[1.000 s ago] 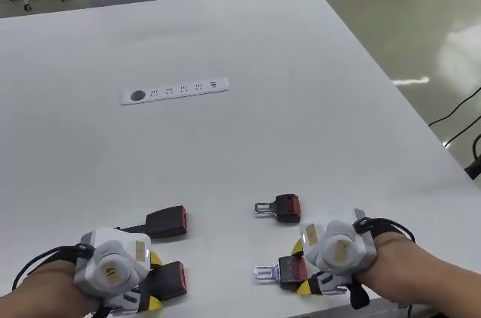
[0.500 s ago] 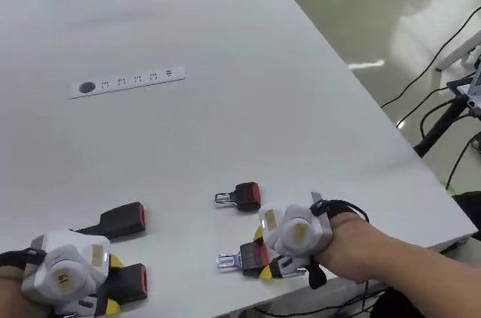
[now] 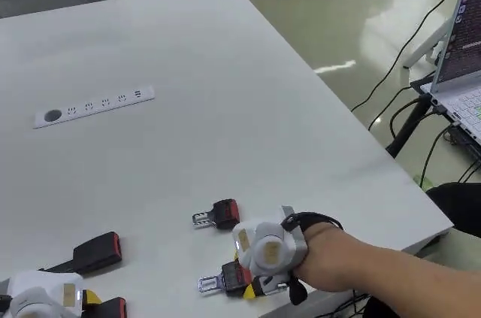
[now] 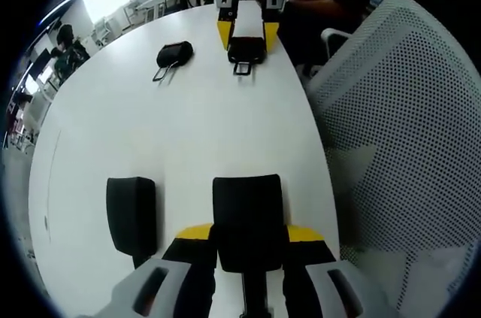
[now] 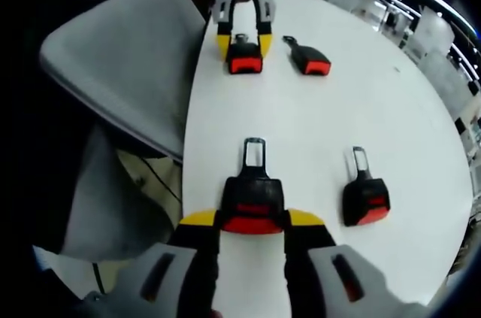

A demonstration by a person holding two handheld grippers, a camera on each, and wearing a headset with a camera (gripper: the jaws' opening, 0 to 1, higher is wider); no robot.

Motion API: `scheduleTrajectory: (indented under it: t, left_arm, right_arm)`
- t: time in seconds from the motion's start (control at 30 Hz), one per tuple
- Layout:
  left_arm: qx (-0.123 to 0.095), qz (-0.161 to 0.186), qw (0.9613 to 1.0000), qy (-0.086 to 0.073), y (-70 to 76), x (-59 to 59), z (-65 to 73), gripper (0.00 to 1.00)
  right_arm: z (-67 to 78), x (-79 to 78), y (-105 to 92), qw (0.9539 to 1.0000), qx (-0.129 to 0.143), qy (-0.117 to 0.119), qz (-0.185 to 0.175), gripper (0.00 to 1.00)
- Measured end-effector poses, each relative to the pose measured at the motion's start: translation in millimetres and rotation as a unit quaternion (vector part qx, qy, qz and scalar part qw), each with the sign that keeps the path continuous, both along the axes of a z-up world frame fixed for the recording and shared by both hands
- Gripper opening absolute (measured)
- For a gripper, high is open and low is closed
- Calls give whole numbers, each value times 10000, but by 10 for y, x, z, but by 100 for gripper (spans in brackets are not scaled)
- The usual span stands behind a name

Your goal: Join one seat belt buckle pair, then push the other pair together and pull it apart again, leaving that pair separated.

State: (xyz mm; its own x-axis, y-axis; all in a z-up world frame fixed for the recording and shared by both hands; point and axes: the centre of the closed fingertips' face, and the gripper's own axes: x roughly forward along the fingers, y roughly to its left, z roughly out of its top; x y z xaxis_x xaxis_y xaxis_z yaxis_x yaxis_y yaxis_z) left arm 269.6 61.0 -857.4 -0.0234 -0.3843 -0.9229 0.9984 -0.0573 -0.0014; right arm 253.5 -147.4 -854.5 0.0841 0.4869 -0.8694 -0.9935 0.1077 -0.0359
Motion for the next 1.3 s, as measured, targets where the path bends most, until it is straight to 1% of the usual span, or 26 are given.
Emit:
scheduleTrajectory:
  t: [0.17, 0.57, 0.87, 1.3]
  left_arm:
    - [1, 0, 10000, 13, -3, -1, 5, 34]
    - [32, 24, 10000, 20, -1, 13, 3, 34]
    - [50, 47, 10000, 17, 2, 17, -3, 34]
    - [149, 39, 9999, 22, 4, 15, -6, 34]
  right_arm:
    - [0, 0, 1, 10000, -53, -17, 5, 32]
    - [-7, 9, -8, 10000, -62, 16, 0, 33]
    - [-9, 8, -14, 10000, -67, -4, -2, 33]
    - [-22, 3, -15, 10000, -73, -6, 54, 33]
